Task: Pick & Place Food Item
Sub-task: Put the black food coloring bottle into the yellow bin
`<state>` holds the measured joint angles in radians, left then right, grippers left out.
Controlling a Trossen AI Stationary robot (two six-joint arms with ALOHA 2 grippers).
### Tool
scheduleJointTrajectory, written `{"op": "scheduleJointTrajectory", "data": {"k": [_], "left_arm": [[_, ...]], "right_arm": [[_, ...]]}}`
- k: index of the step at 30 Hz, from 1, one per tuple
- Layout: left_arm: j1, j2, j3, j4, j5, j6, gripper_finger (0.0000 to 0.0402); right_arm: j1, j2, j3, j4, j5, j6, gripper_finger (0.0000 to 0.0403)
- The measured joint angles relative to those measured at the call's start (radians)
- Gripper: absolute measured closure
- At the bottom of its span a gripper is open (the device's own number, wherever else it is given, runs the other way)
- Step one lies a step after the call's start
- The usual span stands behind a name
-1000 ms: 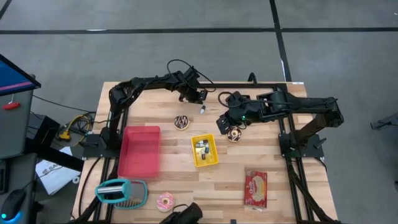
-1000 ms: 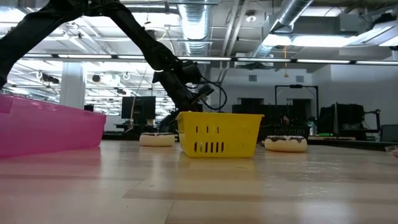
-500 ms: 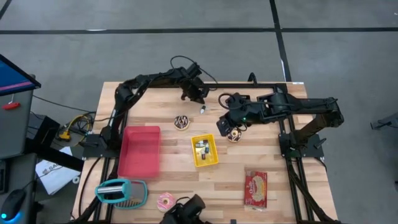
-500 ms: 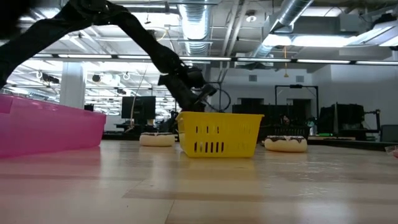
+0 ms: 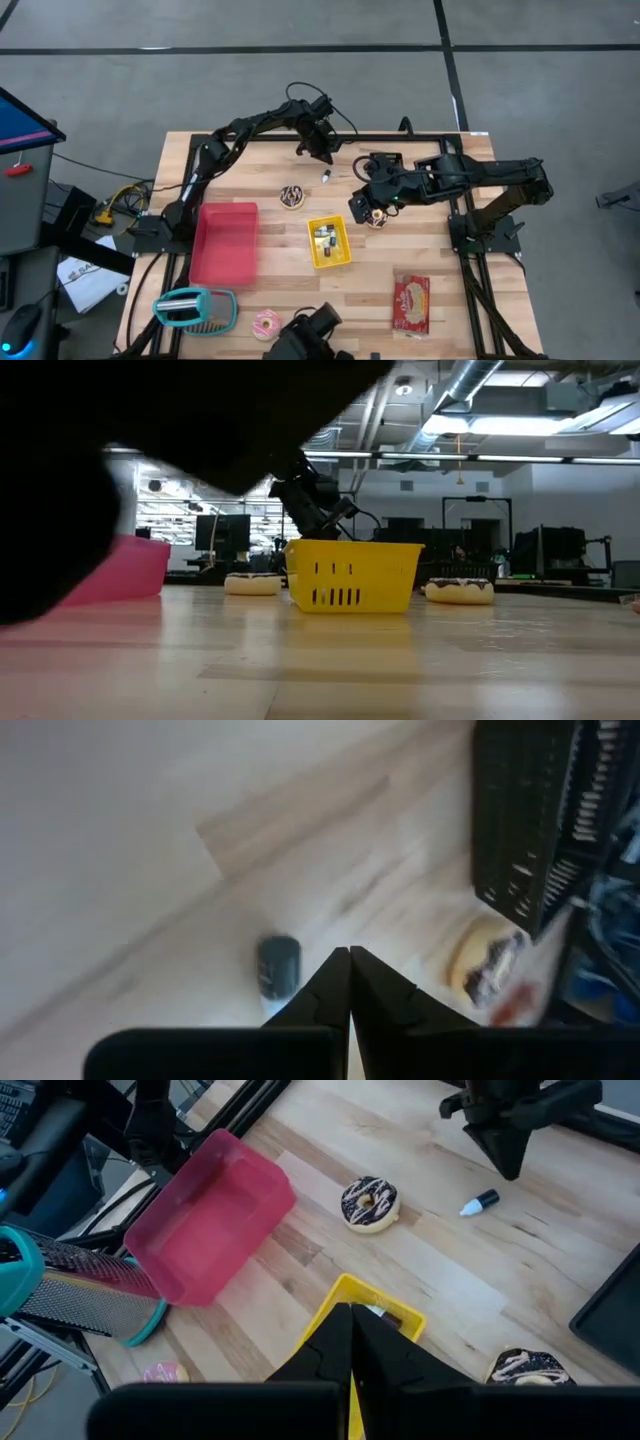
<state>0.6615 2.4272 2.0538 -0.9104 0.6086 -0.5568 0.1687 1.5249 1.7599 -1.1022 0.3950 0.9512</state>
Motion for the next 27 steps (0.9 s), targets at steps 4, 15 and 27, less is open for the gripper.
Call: {"op": "scheduleJointTrajectory", "data": {"k": [4,15,27], "left_arm": [[0.023,0.032,0.009,-0.086,0.096,-0.001,0.0401],[0.04,0.037,0.011,-0.184,0.139,0.089,0.0401],[-0.007,-0.305,0.01,-0.216,0.075,0.295,0.0401]], "right_arm": [[0.0,0.0,0.0,0.025,0.0,0.0,0.0403],[-0.006,0.0,0.0,0.056,0.026,-0.031,0.0403],[-0.199,0.0,-0.17,-0.219,0.041,0.08,0.0403]]}}
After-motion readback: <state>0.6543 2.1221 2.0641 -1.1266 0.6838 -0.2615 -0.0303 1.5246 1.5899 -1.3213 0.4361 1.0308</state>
